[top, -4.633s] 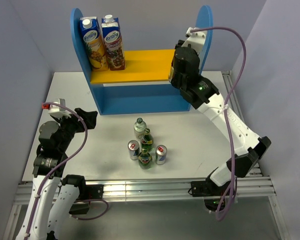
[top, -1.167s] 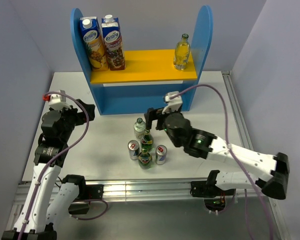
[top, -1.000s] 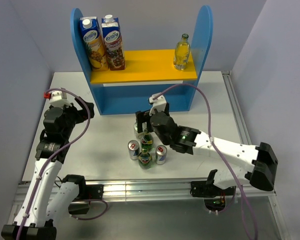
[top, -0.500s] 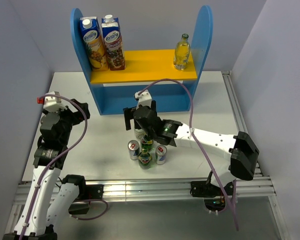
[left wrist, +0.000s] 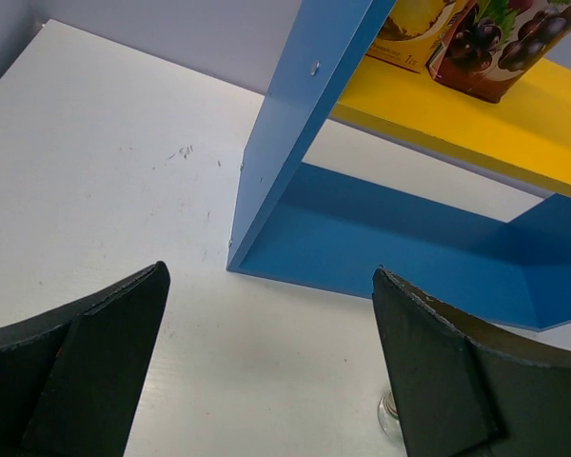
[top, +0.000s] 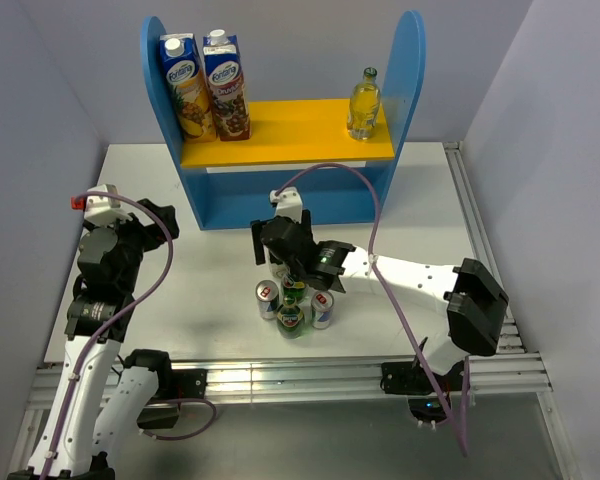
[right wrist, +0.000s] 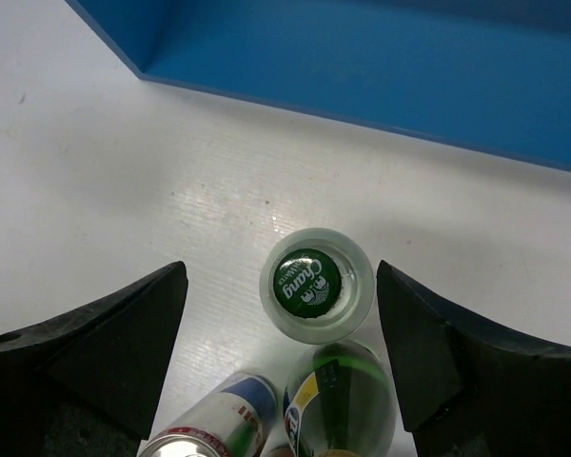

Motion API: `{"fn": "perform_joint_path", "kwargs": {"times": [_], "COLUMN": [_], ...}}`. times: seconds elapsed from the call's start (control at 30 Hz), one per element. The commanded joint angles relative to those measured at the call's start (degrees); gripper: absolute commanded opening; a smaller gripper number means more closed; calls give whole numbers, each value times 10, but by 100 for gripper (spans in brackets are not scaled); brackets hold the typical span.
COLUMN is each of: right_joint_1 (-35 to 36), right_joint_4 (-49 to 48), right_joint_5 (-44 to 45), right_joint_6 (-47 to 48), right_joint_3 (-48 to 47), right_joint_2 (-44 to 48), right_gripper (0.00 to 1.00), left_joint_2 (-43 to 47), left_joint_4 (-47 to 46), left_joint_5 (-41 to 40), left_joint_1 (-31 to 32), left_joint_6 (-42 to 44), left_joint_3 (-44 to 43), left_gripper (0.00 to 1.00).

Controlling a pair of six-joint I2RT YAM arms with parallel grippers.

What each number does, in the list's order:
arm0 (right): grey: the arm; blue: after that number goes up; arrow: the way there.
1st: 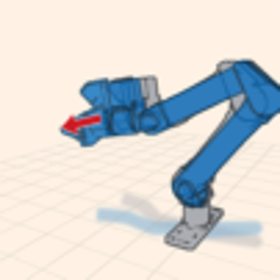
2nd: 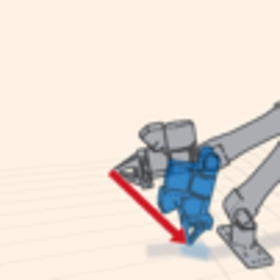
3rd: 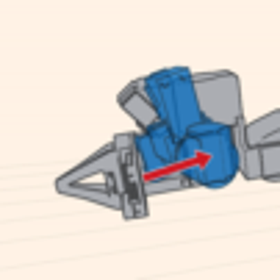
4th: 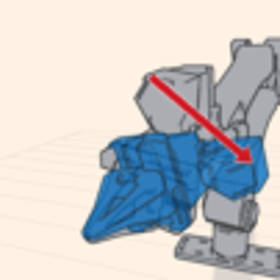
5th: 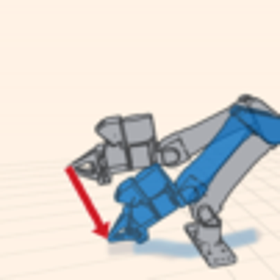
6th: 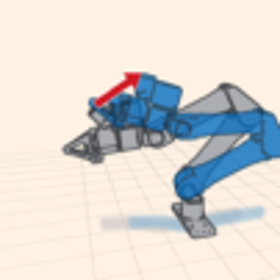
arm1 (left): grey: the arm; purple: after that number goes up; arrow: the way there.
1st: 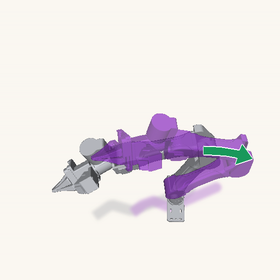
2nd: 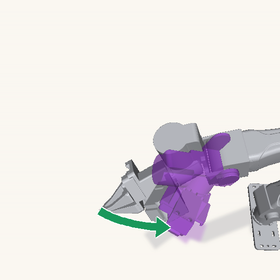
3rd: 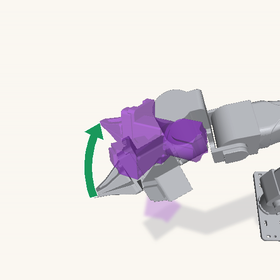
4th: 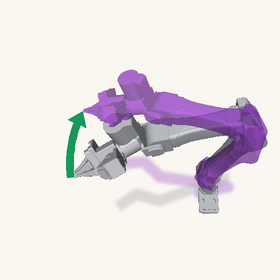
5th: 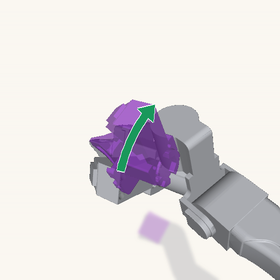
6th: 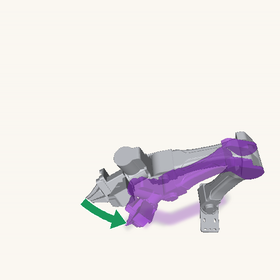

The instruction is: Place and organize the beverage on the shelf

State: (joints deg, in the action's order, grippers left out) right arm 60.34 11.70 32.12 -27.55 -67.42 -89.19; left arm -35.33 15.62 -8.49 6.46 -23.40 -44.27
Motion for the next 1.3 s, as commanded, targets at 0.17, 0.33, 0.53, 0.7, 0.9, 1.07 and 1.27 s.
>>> {"fn": "perform_joint_path", "kwargs": {"times": [0.17, 0.33, 0.53, 0.7, 0.9, 1.07, 1.27], "right_joint_1": [-2, -2, -2, -2, -2, -2, -2], "right_joint_4": [16, 21, 28, 39, 45, 56, 64], "right_joint_5": [28, 32, 31, 24, 19, 20, 29], "right_joint_6": [-26, -27, -25, -28, -27, -22, -15], "right_joint_3": [-10, -15, -25, -42, -45, -57, -75], "right_joint_2": [-26, -33, -46, -63, -68, -73, -64], "right_gripper": [81, 74, 64, 47, 38, 15, 0], "left_joint_2": [11, 14, 18, 18, 18, 19, 18], "left_joint_4": [-11, -10, -11, -11, -12, -13, -13], "left_joint_5": [-5, -5, -5, -5, 1, 3, 6], "left_joint_1": [0, 0, 0, -1, -5, -7, -7], "left_joint_6": [8, 8, 8, 8, 8, 8, 8], "left_joint_3": [-6, -6, -5, -6, -6, -5, -4], "left_gripper": [95, 95, 95, 95, 95, 95, 95]}}
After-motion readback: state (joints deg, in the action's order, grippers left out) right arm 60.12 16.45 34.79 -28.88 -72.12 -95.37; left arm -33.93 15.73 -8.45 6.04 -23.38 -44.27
